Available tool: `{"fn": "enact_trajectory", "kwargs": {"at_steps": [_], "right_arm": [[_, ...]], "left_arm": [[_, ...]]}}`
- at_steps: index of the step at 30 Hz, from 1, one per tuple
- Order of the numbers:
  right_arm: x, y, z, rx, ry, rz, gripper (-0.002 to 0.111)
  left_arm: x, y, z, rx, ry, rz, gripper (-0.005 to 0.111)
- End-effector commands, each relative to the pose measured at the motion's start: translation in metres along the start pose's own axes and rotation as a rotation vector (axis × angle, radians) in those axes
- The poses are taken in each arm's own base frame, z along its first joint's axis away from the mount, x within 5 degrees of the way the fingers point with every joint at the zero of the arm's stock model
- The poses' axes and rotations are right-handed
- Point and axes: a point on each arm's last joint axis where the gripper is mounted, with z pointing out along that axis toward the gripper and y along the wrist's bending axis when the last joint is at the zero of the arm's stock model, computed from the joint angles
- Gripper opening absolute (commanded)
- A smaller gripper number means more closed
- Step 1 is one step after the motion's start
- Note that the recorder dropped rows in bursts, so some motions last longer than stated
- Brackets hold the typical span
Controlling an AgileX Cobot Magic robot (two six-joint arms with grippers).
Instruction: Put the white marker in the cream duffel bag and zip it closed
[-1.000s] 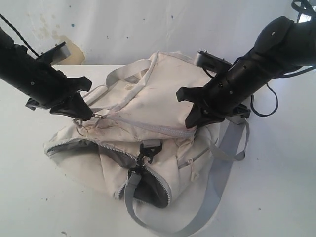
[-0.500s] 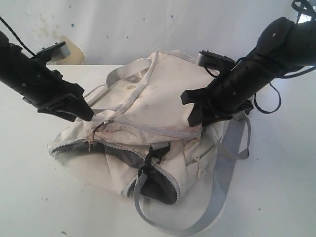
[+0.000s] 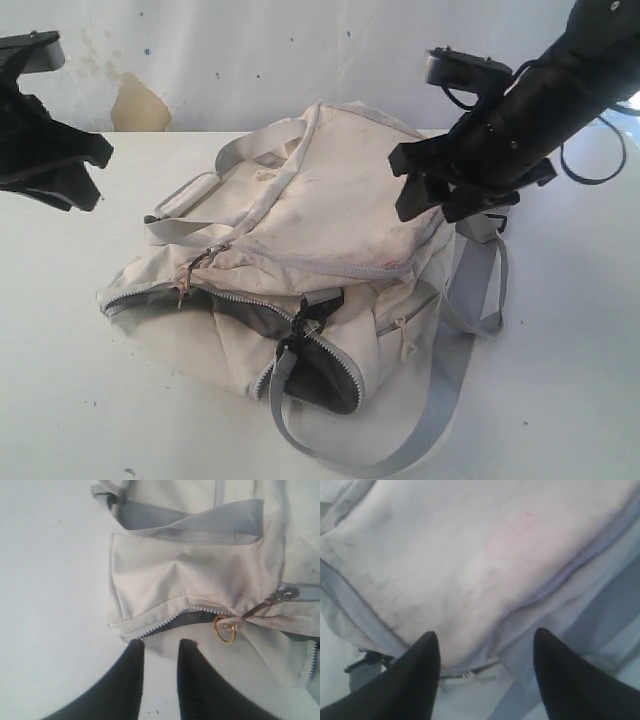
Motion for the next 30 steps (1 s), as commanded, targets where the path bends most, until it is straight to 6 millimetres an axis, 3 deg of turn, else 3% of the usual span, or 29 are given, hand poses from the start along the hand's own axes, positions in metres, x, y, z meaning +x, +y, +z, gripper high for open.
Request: {"fn": "enact_trajectory", "kwargs": {"at_steps": [1,7,16,21,30], "right_arm": [[0.009,-0.012,-0.016,0.158,0.039,0.046,0.039],[0.036,-0.033,-0.007,0.233,0.092,0.078,0.0],[0.062,-0.079,-0.004,0.277,0.131,0.135,0.0],[0.071,-0.101,-0.006,0.347,0.134,0.149,0.0],[0.07,-0.105,-0.021,0.374,0.069,0.155,0.0]], "left_arm": [[0.003,0.003,-0.007,-0.053,0.002,-0.025,0.01],[0.024,0.019,0.009,-0.203,-0.003,-0.113,0.0],[0.052,0.053,0.017,-0.24,0.054,-0.271,0.0],[0.057,0.056,0.015,-0.241,0.056,-0.281,0.0],[0.057,0.053,-0.002,-0.261,0.0,-0.231,0.0]]}}
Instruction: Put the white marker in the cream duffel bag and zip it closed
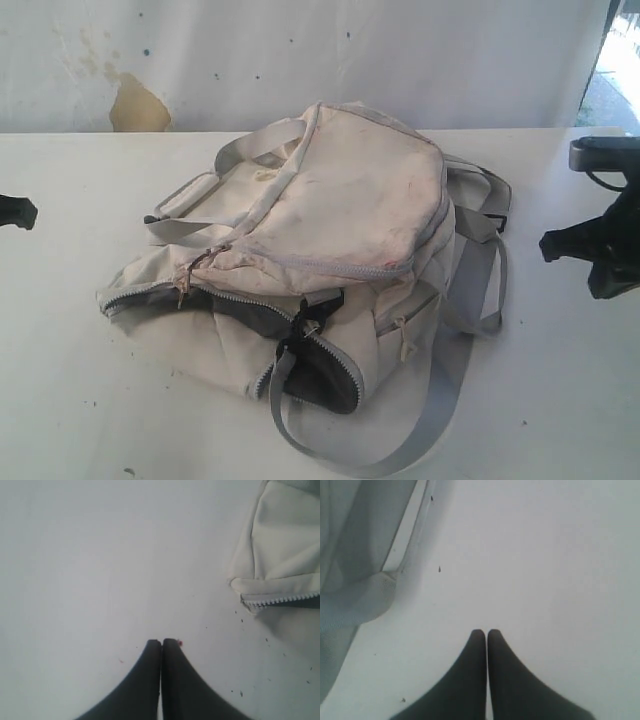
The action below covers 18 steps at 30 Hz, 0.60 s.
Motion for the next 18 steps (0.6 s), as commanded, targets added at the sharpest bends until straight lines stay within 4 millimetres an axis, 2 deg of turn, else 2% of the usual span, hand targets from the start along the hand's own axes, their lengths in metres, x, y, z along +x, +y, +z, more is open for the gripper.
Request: {"fn": "enact_trajectory", "kwargs": {"at_steps": [1,5,10,14,18], "right_arm": [[0.0,-0.002,-0.013,0.015,-0.056,0.0,0.0],[0.002,-0.002,-0.028,0.02,-0.101,0.012,0.0],[0.009,-0.001,-0.057,0.04,-0.199,-0.002,0.0],[0.018,0.0,-0.083,0.048,-0.297,-0.006,0.0],[0.037,0.003,-0.113,0.057,-0.426,-0.01,0.0]], "left_arm": [[0.001,0.001,-0.015,-0.01,-0.062,0.015,0.0],[0.004,0.003,-0.032,-0.03,-0.113,0.033,0.0],[0.012,0.003,-0.06,-0.044,-0.212,0.07,0.0],[0.026,0.003,-0.079,-0.042,-0.321,0.072,0.0],[0.043,0.004,-0.097,-0.039,-0.446,0.073,0.0]]}}
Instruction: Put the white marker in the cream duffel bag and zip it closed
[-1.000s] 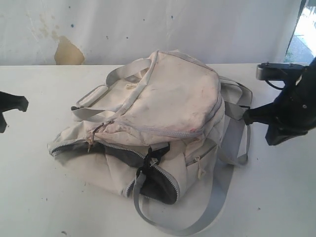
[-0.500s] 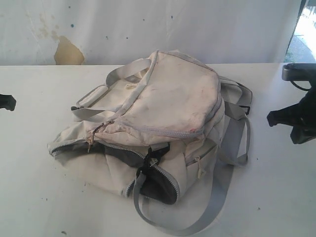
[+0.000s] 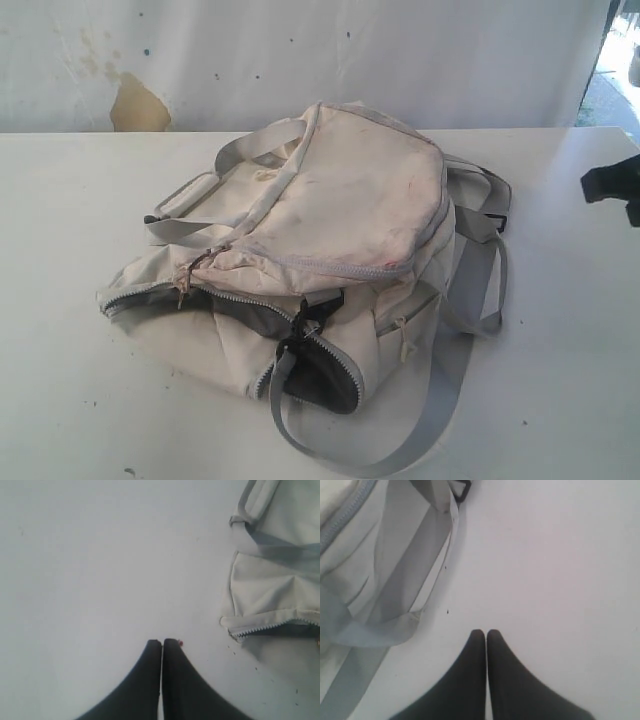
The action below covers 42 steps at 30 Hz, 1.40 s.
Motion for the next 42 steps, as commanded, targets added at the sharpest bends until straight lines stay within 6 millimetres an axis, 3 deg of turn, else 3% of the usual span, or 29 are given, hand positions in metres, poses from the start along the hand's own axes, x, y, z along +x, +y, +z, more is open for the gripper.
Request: {"fn": "enact_trajectory", "kwargs": {"at_steps": [1,8,15,22,29,42], "right_arm": [[0.012,-0.001,-0.038,0.019,-0.149,0.001,0.0],[0.047,0.003,-0.093,0.035,-0.4,-0.004,0.0],[0.104,0.008,-0.152,0.053,-0.705,-0.008,0.0],[0.16,0.013,-0.188,0.068,-0.957,-0.012,0.0],[0.2,0.016,-0.195,0.08,-1.117,-0.018,0.0],[0.194,0.014,-0.174,0.108,-1.177,-0.041,0.0]], "left_arm": [[0.013,0.001,-0.027,-0.01,-0.151,0.013,0.0],[0.042,0.001,-0.073,-0.012,-0.371,0.005,0.0],[0.087,0.001,-0.12,-0.014,-0.647,0.003,0.0],[0.133,0.001,-0.15,-0.017,-0.863,0.001,0.0],[0.169,0.0,-0.167,-0.019,-1.069,0.0,0.0],[0.173,-0.001,-0.164,0.009,-1.129,-0.016,0.0]]}}
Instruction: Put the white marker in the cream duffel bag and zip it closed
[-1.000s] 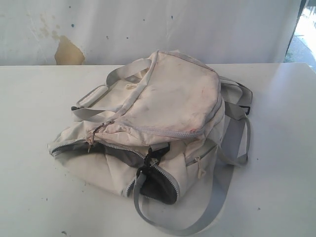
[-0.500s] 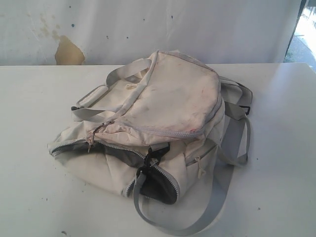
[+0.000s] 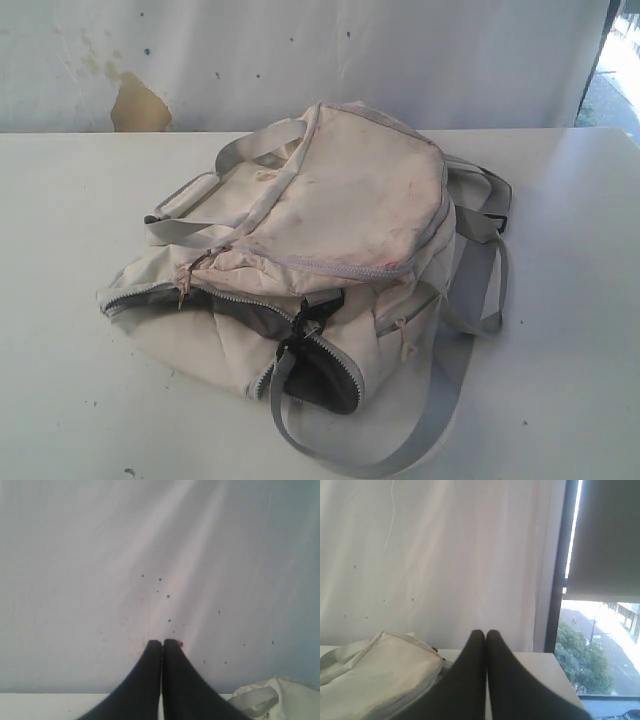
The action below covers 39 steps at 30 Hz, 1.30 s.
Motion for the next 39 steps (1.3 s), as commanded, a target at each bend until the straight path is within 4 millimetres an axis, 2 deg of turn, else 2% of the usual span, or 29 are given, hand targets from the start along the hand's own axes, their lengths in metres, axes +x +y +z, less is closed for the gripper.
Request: {"fn": "enact_trajectory", "kwargs": {"at_steps": [1,5,8,11,17,19,21,22,39], "right_arm": [[0.01,-0.001,0.009,0.022,-0.048,-0.032,0.0],[0.031,0.001,0.021,0.021,-0.034,-0.032,0.0],[0.055,0.002,0.03,0.019,-0.009,-0.029,0.0],[0.079,0.004,0.039,0.021,-0.032,-0.029,0.0],[0.133,0.008,0.048,0.02,-0.027,-0.029,0.0],[0.133,0.008,0.048,0.02,-0.024,-0.031,0.0],[0.138,0.008,0.048,0.016,0.027,-0.04,0.0],[0.138,0.008,0.048,0.015,0.03,-0.039,0.0],[0.138,0.008,0.048,0.015,0.03,-0.037,0.0]], "left_arm": [[0.002,0.0,0.001,0.006,0.01,-0.011,0.0],[0.006,-0.001,0.002,0.009,0.016,-0.018,0.0],[0.021,-0.001,0.009,0.009,0.017,-0.02,0.0],[0.047,-0.001,0.019,0.008,0.03,-0.021,0.0],[0.112,-0.001,0.03,0.004,0.068,-0.019,0.0],[0.131,-0.001,0.03,0.003,0.064,-0.019,0.0],[0.133,-0.001,0.03,0.003,0.035,-0.019,0.0],[0.14,-0.001,0.03,0.003,0.116,-0.019,0.0],[0.138,-0.001,0.03,0.003,0.095,-0.021,0.0]]}}
